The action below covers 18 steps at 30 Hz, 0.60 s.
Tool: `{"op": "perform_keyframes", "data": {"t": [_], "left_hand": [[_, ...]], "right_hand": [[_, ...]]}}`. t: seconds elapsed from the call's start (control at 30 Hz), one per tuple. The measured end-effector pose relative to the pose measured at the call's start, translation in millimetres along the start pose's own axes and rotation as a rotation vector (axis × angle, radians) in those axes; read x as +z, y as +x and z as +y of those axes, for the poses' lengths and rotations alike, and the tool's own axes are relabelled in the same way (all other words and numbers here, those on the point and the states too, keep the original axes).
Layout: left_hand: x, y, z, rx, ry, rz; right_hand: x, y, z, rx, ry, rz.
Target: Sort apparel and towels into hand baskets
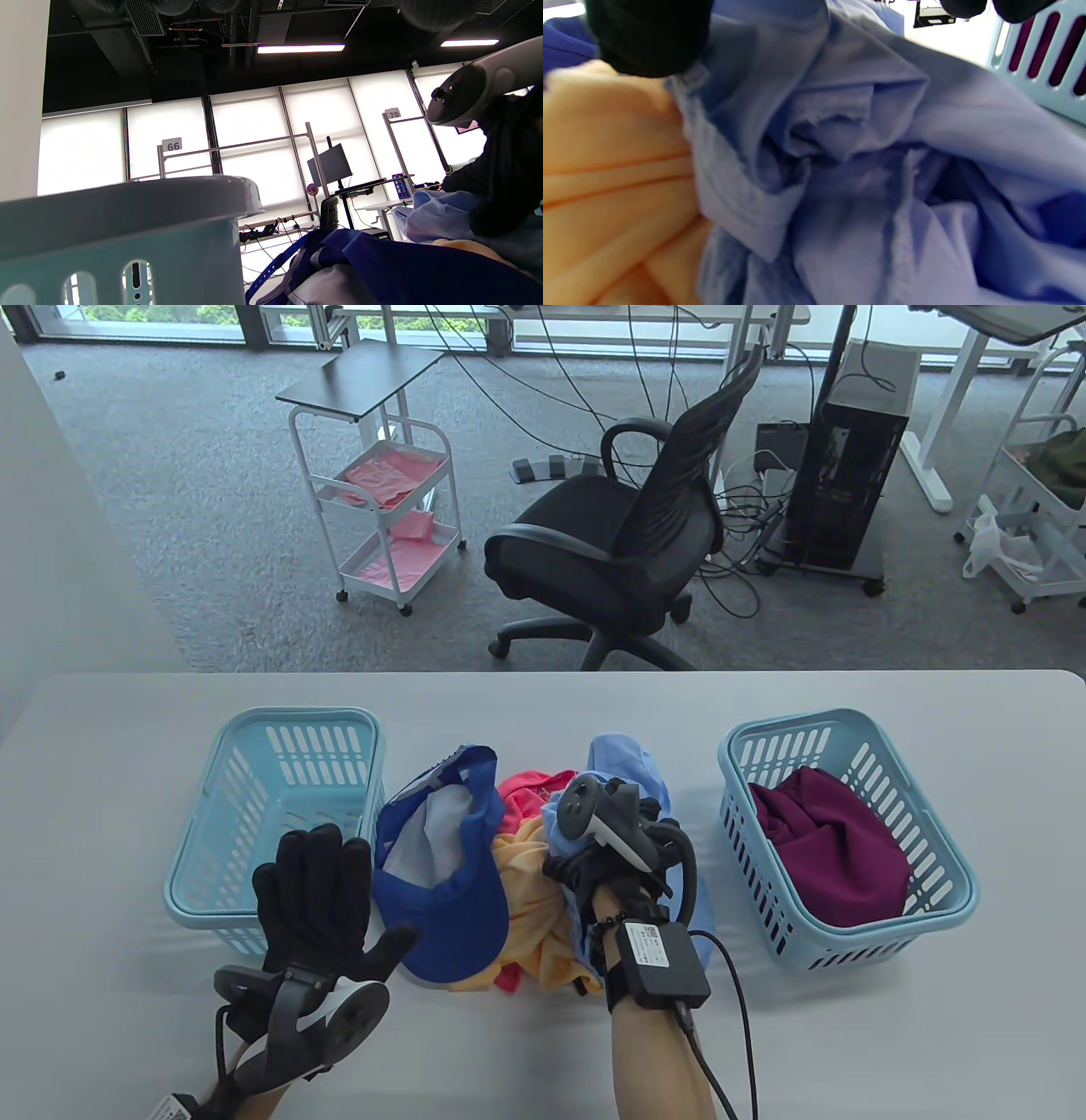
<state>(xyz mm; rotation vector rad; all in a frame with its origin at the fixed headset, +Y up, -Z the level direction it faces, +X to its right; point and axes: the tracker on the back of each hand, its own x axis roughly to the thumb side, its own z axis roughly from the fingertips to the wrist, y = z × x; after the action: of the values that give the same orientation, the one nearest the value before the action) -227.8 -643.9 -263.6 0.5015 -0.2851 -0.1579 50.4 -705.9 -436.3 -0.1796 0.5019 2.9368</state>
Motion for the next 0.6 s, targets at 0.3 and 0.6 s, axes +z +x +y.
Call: {"op": "perform_keyframes", "data": {"t": [0.3,0.6], "left_hand": [[0,-3,1,-0.003,-0.007,0.016],[-1,-5,2,-0.002,-0.012,0.030]], "right_hand": [[-15,-28,31,-0.147,0.038,0.086],[-14,-32,40,0.039,-0.133,0.127]]}}
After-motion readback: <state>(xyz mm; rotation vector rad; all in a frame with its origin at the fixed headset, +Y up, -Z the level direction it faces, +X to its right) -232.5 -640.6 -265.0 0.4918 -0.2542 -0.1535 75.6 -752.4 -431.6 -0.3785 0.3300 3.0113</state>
